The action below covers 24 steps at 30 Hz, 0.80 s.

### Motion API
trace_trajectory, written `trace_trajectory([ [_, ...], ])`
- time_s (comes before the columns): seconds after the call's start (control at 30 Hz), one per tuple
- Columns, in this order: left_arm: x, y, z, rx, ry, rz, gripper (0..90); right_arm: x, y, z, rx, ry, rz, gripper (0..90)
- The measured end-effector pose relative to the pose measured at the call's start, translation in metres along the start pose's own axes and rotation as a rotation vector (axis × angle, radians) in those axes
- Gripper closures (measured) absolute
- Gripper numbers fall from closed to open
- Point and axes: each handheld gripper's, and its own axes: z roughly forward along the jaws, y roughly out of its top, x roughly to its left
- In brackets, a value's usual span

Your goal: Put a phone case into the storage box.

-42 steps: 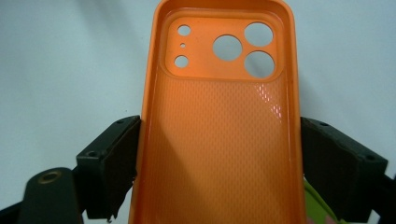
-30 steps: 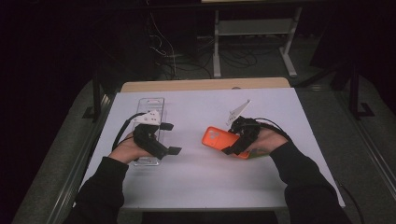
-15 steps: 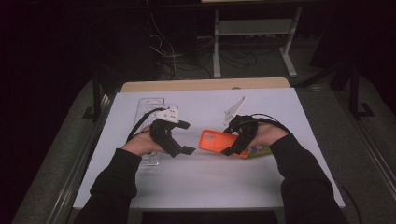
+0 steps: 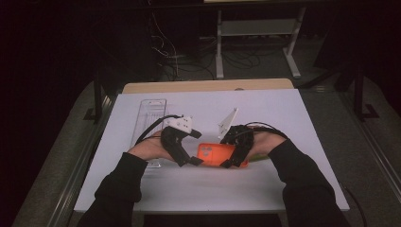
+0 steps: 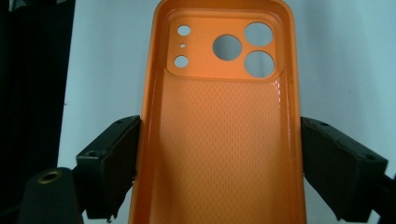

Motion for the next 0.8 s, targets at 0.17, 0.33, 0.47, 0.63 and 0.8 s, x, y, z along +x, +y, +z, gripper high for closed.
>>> trace_trajectory([
  [0.17,-0.004,0.002,0.009,0.033,-0.003,0.025,0.0,0.004,0.004,0.003,-0.001,0.011,-0.026,15.3],
  [0.33,-0.006,0.001,0.019,0.079,-0.013,0.033,0.0,0.008,0.008,0.001,-0.008,0.011,-0.04,15.3],
  [0.47,-0.007,0.0,0.024,0.099,-0.02,0.036,0.0,0.01,0.01,-0.001,-0.022,0.011,-0.058,15.3],
  [0.63,-0.009,0.0,0.028,0.12,-0.029,0.047,0.0,0.01,0.01,-0.002,-0.026,0.008,-0.056,15.3],
  [0.8,-0.009,0.0,0.029,0.132,-0.019,0.049,0.2,0.01,0.01,-0.003,-0.036,0.011,-0.056,15.3],
])
